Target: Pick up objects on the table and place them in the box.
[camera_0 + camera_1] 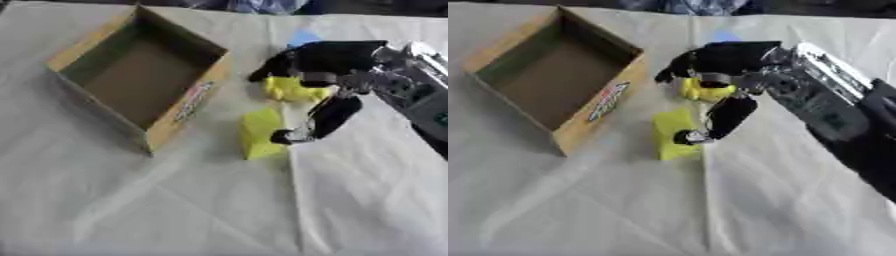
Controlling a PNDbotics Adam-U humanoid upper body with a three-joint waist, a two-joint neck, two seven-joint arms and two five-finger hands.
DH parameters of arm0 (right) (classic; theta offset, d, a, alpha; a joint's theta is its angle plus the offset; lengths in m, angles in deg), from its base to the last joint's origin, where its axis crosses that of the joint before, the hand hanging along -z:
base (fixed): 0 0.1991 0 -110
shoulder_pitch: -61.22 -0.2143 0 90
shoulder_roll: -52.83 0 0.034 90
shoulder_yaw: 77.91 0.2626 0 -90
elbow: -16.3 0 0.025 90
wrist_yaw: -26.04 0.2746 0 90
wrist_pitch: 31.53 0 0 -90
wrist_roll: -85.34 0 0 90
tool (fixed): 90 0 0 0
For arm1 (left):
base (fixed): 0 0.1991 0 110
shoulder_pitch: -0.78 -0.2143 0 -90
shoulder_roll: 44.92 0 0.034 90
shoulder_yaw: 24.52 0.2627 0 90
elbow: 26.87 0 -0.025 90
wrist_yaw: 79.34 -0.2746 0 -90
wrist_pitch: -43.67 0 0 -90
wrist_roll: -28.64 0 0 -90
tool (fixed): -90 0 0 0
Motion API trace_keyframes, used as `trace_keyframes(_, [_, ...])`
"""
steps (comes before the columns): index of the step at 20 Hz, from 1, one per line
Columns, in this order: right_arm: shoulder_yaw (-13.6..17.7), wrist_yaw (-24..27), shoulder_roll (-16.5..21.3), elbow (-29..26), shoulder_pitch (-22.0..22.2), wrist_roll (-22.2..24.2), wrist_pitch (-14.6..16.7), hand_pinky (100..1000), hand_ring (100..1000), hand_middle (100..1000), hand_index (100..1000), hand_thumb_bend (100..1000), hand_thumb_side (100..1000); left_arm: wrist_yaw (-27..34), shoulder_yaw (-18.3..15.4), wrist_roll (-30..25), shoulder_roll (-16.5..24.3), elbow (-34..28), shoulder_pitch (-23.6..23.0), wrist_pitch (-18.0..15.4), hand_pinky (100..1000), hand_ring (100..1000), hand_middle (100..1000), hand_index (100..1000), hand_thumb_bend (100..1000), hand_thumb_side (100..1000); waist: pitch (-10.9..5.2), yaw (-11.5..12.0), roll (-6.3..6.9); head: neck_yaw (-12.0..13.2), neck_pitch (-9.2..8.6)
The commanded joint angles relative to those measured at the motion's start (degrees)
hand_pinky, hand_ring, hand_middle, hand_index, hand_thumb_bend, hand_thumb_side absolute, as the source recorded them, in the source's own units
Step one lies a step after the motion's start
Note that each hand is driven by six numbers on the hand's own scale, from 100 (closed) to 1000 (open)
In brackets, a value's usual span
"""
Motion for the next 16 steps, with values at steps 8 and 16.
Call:
trace_keyframes(8, [-0.1,-0.8,1.4,0.2,-1.3,0.7,1.0,933,934,851,969,536,682,-0.1,-0.1,-0.2,0.8,-0.8,0.4,0.0,607,828,1000,683,287,958,-1.09,0.1,0.05,-0.2,-0.09])
trace_keyframes(16, [-1.7,-3.6,-0.2,4.0,-3.1,1.3,2.9,936,938,859,968,557,725,0.0,-0.1,-0.3,0.5,-0.8,0.2,0.0,606,829,1000,683,285,959,-0.79,0.2,0.26,1.0,0.48])
